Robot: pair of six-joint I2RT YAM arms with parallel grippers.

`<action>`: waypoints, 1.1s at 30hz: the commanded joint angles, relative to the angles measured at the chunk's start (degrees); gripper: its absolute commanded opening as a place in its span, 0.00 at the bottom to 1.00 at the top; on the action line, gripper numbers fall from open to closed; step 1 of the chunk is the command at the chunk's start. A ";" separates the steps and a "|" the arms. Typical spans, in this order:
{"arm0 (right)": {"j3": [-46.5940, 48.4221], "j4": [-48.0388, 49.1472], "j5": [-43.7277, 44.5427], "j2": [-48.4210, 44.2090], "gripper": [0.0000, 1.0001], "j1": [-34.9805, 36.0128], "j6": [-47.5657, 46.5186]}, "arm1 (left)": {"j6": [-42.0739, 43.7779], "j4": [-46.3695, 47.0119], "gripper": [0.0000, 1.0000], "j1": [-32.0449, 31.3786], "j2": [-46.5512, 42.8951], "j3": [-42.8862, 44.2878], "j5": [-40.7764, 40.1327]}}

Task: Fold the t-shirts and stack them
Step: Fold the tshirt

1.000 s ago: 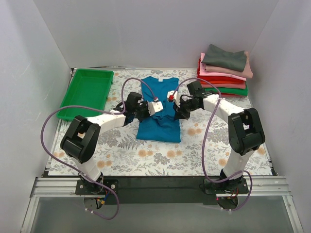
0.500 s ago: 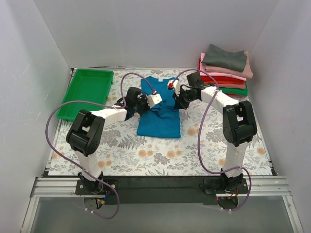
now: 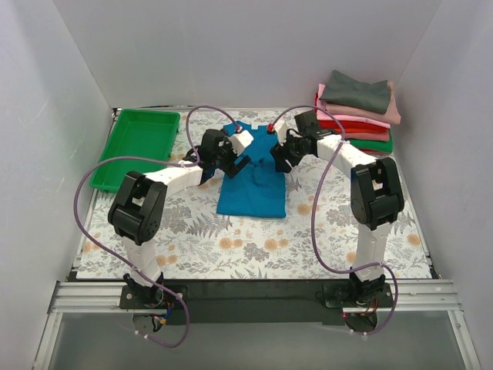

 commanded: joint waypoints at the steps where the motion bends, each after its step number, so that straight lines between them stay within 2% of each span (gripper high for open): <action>1: -0.40 2.76 1.96 -7.98 0.71 -0.98 1.48 | -6.83 -4.78 0.87 0.31 -11.88 3.03 -3.93; 2: -3.80 2.67 -3.35 -11.48 0.72 -1.67 -1.40 | -6.15 -7.43 0.87 0.31 -14.71 1.64 -1.73; 3: -5.75 0.15 -8.98 -13.26 0.72 -2.03 -4.99 | -4.75 -9.72 0.86 0.31 -17.17 -1.69 6.64; 4: -8.03 -3.27 -20.52 -15.10 0.72 -2.29 -10.68 | 0.84 -14.88 0.82 0.31 -22.76 -4.68 11.42; 5: -12.58 -6.87 -24.81 -16.77 0.72 -2.21 -25.45 | 4.11 -15.89 0.81 0.13 -25.60 -8.45 14.95; 6: -16.02 -10.56 -27.81 -20.36 0.72 -1.42 -31.86 | 7.45 -16.59 0.81 0.04 -28.33 -16.93 21.25; 8: -22.61 -10.52 -27.68 -24.42 0.76 0.16 -39.71 | 18.24 -16.69 0.79 -0.66 -36.48 -24.45 24.29; 9: -28.48 -8.34 -25.40 -27.31 0.77 2.86 -40.88 | 19.60 -16.08 0.79 -0.92 -38.36 -27.88 24.74; 11: -32.38 0.19 -16.74 -28.91 0.78 5.95 -37.74 | 20.92 -13.27 0.78 -1.62 -39.95 -32.99 25.18; 14: -35.65 7.75 -9.77 -29.45 0.77 9.56 -31.85 | 21.28 -12.03 0.75 -2.33 -38.12 -33.54 25.36; 19: -35.91 9.97 -6.84 -28.13 0.76 9.92 -29.20 | 21.90 -11.24 0.72 -2.94 -30.92 -31.78 25.80; 25: -36.53 11.46 -6.22 -26.64 0.76 10.71 -28.41 | 22.25 -6.15 0.67 -3.38 -24.59 -31.78 20.44; 33: -38.29 13.57 -4.11 -24.79 0.75 12.56 -27.35 | 22.16 0.09 0.66 -3.38 -24.14 -33.27 16.22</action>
